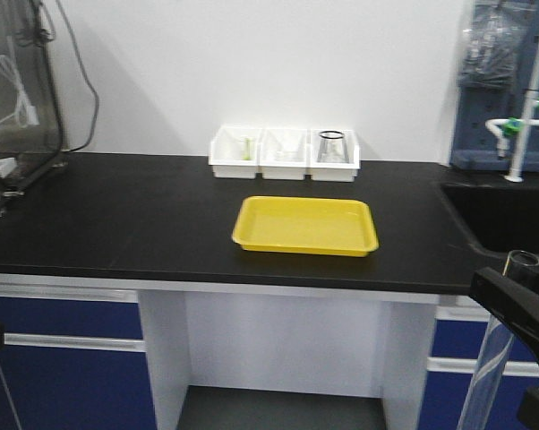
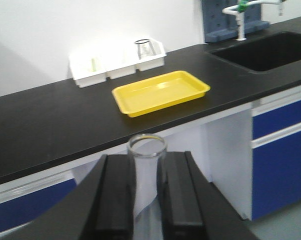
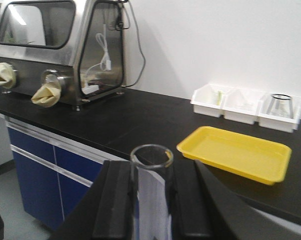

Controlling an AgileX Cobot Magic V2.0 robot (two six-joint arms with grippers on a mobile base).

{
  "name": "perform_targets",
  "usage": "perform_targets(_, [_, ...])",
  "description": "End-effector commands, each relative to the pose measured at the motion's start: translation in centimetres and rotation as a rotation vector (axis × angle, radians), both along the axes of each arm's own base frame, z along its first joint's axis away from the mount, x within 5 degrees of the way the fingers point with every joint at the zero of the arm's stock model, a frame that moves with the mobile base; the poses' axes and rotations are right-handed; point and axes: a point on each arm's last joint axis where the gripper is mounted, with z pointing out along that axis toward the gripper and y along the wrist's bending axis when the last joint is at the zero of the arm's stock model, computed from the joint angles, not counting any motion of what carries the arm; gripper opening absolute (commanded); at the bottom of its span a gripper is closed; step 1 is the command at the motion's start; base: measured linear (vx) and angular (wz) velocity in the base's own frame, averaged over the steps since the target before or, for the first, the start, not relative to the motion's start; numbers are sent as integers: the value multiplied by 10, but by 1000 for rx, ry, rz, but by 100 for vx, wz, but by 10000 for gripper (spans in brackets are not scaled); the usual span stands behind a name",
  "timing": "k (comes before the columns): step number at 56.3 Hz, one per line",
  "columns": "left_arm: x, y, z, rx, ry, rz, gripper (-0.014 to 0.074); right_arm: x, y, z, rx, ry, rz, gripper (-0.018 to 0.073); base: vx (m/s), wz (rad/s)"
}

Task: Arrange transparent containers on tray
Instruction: 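Hold both tubes while the base drives to the yellow tray, then lower the left gripper's tube into the yellow tray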

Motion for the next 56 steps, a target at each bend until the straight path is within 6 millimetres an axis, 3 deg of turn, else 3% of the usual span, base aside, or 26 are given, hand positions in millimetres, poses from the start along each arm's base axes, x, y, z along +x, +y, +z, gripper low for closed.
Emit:
perform_targets(1, [-2, -3, 15, -34, -74, -42, -3, -1, -3, 11, -21, -51, -27, -13, 24, 36])
perform_targets(22, [-2, -3, 15, -34, -74, -42, -3, -1, -3, 11, -21, -51, -27, -13, 30, 12])
perform_targets(56, [-2, -3, 15, -34, -74, -42, -3, -1, -3, 11, -21, -51, -29, -13, 41, -18])
